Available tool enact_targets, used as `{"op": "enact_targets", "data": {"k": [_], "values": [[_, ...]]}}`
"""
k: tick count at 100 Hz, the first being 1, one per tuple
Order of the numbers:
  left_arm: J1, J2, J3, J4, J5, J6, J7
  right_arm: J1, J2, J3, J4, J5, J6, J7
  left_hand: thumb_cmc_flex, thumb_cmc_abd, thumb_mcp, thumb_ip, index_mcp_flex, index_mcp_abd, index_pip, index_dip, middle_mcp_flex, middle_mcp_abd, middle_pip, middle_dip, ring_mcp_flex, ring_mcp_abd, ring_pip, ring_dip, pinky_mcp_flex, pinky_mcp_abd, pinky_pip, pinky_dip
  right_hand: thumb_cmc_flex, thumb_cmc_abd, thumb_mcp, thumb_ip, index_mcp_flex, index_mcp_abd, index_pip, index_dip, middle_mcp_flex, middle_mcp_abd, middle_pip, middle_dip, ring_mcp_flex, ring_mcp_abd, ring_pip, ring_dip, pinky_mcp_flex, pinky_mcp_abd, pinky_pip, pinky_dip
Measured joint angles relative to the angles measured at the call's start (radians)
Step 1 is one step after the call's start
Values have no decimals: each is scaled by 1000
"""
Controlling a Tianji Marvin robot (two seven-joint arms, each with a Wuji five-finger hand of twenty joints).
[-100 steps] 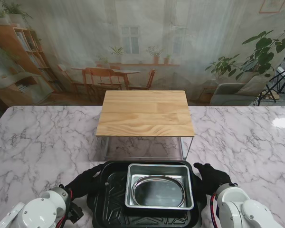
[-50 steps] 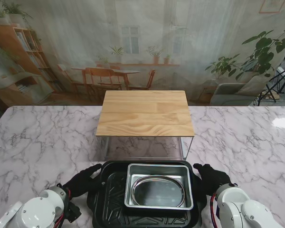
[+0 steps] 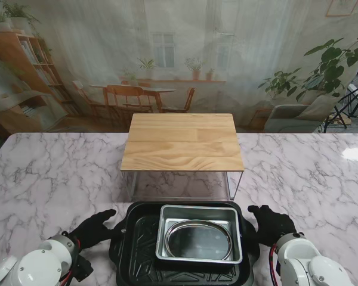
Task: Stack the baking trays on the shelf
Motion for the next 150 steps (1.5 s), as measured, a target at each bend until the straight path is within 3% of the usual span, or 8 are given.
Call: {"op": "enact_targets", "data": {"k": [37, 49, 66, 91, 101, 123, 136, 150], "values": [[-9, 9, 41, 0, -17, 52, -22, -26, -7, 19, -7, -32, 10, -24, 53, 0, 1, 0, 0, 0, -23, 2, 0, -2, 0, 19, 3, 0, 11, 22, 5, 0, 14, 13, 0, 0, -13, -3, 0, 1, 0, 14, 0, 0, 9, 25, 0, 14, 0, 2, 7, 3, -21, 0], [-17, 11, 57, 3, -19, 80, -24, -23, -6, 19, -15, -35, 13, 15, 66, 1, 79, 12, -1, 0, -25, 2, 0, -2, 0, 19, 15, 0, 21, 37, 16, 0, 28, 17, 21, -15, 11, -14, 0, 2, -2, 28, 0, 1, 9, 26, 0, 20, 0, -9, 8, 18, -45, 0], [-35, 10, 83, 22, -37, 98, 7, 0, 1, 3, -17, -15, 32, 50, 51, 0, 50, 9, -13, 0, -39, 2, 11, -2, 0, 31, 28, 0, 30, 49, 27, 0, 42, 28, 24, -27, 76, -10, 0, 2, -15, 38, 0, 1, 9, 26, 0, 21, 0, -18, 11, 38, -51, -9], [-67, 6, 118, 40, -51, 122, 29, 32, 5, -29, 0, -3, 70, 56, 54, 1, 34, 0, -30, 13, -45, 2, 33, -2, 0, 32, 65, -7, 71, 68, 55, 0, 67, 30, 20, -37, 76, -10, 0, 2, -26, 39, 0, 1, 9, 26, 1, 31, 0, -18, 33, 40, -51, -9], [-73, 6, 126, 42, -48, 125, 29, 42, 6, -36, 1, -4, 77, 76, 102, 5, 45, 0, -39, 13, -51, 2, 34, -2, 0, 32, 79, -9, 76, 69, 66, 0, 78, 39, 20, -36, 76, -10, 0, 2, -27, 39, 0, 1, 9, 26, 17, 31, 0, -18, 38, 40, -50, -9], [-83, 6, 143, 42, -24, 145, 36, 52, 9, -44, 4, -3, 80, 90, 113, 15, 273, 18, -41, 12, -53, -9, 48, 8, 7, 32, 104, -14, 97, 81, 89, 0, 91, 40, 20, -34, 76, -10, 0, 2, -38, 40, 0, 1, 9, 26, 18, 31, 0, -18, 45, 40, -44, -9], [-87, 3, 158, 42, -10, 163, 59, 52, 9, -45, 5, -2, 78, 88, 103, 14, 262, 0, -27, -1, -51, -9, 62, 8, 8, 32, 126, -17, 105, 91, 103, 0, 104, 50, 20, -27, 74, -10, 0, 2, -38, 40, 0, 1, 9, 26, 19, 31, 0, -17, 45, 40, -42, -9], [-92, -3, 170, 42, -14, 184, 83, 54, 9, -51, 7, -1, 81, 91, 116, 50, 140, -13, -25, -10, -41, -9, 62, 8, 8, 32, 128, -20, 121, 105, 103, 0, 116, 52, 20, -6, 74, -4, 0, 2, -39, 49, 0, 1, 9, 26, 18, 31, 0, -17, 45, 40, -42, -9]]}}
